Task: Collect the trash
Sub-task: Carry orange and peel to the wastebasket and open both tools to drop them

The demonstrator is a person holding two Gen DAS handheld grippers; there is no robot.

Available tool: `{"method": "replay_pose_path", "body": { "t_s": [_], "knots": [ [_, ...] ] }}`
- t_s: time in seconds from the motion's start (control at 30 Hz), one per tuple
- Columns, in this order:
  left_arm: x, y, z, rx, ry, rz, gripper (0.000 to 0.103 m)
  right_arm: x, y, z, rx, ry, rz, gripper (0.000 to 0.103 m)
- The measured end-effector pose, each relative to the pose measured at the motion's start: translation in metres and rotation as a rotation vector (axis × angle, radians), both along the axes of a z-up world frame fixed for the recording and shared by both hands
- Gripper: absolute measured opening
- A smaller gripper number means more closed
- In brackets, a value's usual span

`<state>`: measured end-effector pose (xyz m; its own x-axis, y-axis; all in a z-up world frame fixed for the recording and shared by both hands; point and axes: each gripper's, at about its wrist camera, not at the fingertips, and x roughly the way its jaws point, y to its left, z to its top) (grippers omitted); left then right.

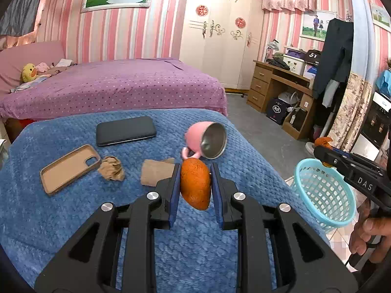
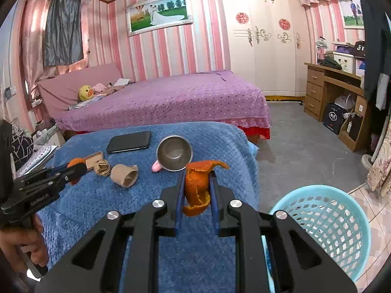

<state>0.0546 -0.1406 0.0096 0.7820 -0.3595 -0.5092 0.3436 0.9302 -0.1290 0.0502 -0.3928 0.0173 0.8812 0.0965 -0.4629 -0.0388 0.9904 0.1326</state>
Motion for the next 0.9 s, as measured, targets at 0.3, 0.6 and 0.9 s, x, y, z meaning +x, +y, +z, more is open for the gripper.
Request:
{"method": "replay_pose_path", "body": {
  "t_s": [0.3,0.6,0.9],
  "knots": [
    [-0.003,-0.012,-0.001,-0.003,-0.001,-0.022,0.023,-0.002,-0.012,0.0,0.015,-0.006,-0.034,0.019],
    [-0.005,-0.021,-0.003,0.004,0.002,-0.037,0.023,-0.004,-0.016,-0.001,0.014,-0.006,-0.052,0.019],
    [-0.005,-0.021,-0.003,0.0,0.001,-0.04,0.023,-0.01,-0.031,-0.001,0.025,-0.007,-0.094,0.019]
  ]
}}
